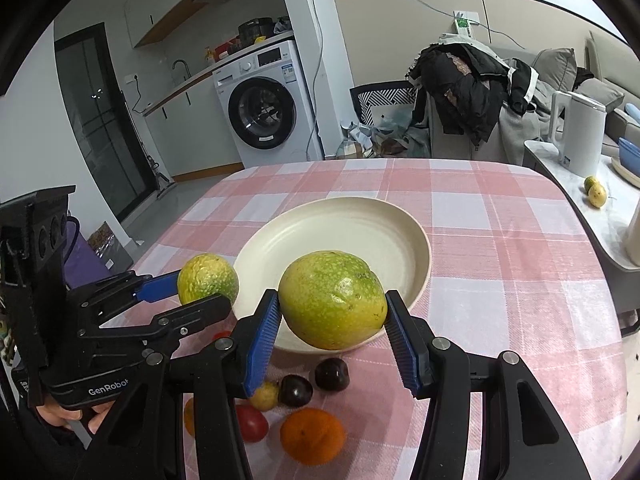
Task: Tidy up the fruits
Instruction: 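Carry both citrus fruits onto the cream plate and open both tools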
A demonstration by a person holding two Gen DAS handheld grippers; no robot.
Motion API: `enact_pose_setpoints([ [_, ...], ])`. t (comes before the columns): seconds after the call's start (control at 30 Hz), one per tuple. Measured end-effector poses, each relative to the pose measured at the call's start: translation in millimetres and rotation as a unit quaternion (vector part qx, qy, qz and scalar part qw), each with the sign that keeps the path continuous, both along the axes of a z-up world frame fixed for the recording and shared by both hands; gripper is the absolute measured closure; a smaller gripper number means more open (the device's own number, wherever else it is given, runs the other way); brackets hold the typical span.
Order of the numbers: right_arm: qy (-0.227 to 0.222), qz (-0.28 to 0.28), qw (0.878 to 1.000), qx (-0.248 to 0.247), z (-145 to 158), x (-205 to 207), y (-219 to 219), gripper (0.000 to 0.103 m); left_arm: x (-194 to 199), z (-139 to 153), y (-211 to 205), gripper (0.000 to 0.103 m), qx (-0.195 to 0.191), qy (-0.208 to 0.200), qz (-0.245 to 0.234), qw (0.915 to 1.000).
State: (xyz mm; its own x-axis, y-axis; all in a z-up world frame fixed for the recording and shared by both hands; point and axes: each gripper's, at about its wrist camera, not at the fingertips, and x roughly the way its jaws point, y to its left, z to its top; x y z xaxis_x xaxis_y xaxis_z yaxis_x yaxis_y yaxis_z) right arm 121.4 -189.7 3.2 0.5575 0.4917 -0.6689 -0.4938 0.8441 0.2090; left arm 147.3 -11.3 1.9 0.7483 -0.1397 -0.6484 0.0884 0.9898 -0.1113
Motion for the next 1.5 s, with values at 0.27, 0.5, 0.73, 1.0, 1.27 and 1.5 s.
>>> enact_pose_setpoints([
  [0.27,0.010,0.000,1.000,-0.002,-8,11,5,0.049,17,-6,3,0.057,0.006,0.003,0.002,1.0000],
  [0.5,0.020,0.003,1.000,-0.008,-17,21,12,0.049,27,-12,3,0.057,0.005,0.010,0.003,0.9999],
  [0.73,0.025,0.007,0.999,-0.018,-25,27,21,0.049,42,-24,7,0.057,0.003,0.023,0.006,0.9997],
  [1.0,0.034,0.003,0.999,-0.031,-36,36,25,0.049,52,-32,8,0.057,0.009,0.029,0.010,0.9995],
  [1.27,0.031,-0.010,0.999,-0.020,-30,35,18,0.047,43,-26,6,0.056,0.007,0.019,0.009,0.9998],
  [1.5,0.011,-0.021,1.000,-0.009,-14,12,5,0.011,15,-10,6,0.022,0.018,0.000,0.011,0.9998],
])
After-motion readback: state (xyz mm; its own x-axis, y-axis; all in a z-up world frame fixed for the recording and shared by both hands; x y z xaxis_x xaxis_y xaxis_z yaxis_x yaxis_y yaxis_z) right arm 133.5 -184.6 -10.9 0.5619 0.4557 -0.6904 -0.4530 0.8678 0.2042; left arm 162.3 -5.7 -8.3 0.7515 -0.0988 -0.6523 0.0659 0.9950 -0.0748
